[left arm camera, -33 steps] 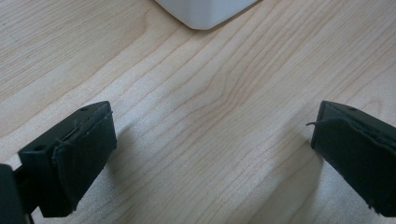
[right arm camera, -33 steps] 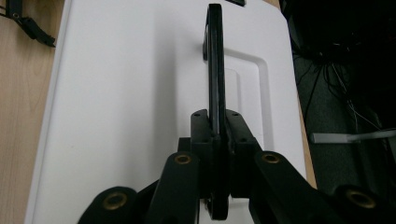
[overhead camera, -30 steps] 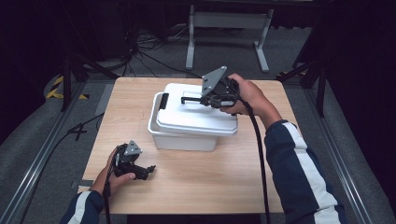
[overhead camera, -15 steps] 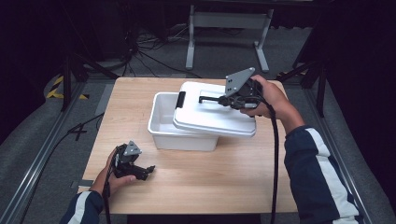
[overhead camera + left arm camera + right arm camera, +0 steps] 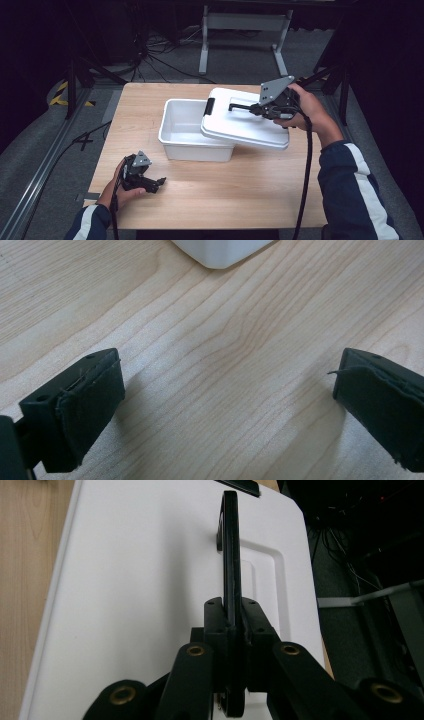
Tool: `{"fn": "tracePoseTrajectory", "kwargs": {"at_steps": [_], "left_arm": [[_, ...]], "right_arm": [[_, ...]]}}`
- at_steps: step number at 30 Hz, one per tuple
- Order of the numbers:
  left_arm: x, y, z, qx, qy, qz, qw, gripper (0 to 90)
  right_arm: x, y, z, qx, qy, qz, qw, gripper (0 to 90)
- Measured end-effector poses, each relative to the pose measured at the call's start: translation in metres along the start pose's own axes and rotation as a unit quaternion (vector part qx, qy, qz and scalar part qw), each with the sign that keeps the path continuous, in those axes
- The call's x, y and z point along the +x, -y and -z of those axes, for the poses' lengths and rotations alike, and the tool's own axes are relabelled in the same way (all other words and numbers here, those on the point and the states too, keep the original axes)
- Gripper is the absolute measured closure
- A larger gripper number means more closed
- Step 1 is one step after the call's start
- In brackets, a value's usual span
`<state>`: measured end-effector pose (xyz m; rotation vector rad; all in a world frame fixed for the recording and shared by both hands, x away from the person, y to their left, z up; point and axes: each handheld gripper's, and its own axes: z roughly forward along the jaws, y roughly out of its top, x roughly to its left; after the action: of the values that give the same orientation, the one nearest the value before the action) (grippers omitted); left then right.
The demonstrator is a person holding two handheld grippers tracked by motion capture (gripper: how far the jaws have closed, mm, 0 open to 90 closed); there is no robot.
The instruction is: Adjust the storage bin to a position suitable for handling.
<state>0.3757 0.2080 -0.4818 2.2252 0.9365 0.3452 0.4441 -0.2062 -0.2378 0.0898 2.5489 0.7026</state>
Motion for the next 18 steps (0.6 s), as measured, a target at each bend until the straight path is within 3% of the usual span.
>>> {"fn": "tracePoseTrajectory", "kwargs": {"at_steps": [18], "left_arm": [[0.000, 0.000, 0.000, 0.001, 0.000, -0.001, 1.0000, 0.5]], "right_arm": [[-0.003, 0.053, 0.028, 0.004, 0.023, -0.030, 0.9993, 84.2]]}}
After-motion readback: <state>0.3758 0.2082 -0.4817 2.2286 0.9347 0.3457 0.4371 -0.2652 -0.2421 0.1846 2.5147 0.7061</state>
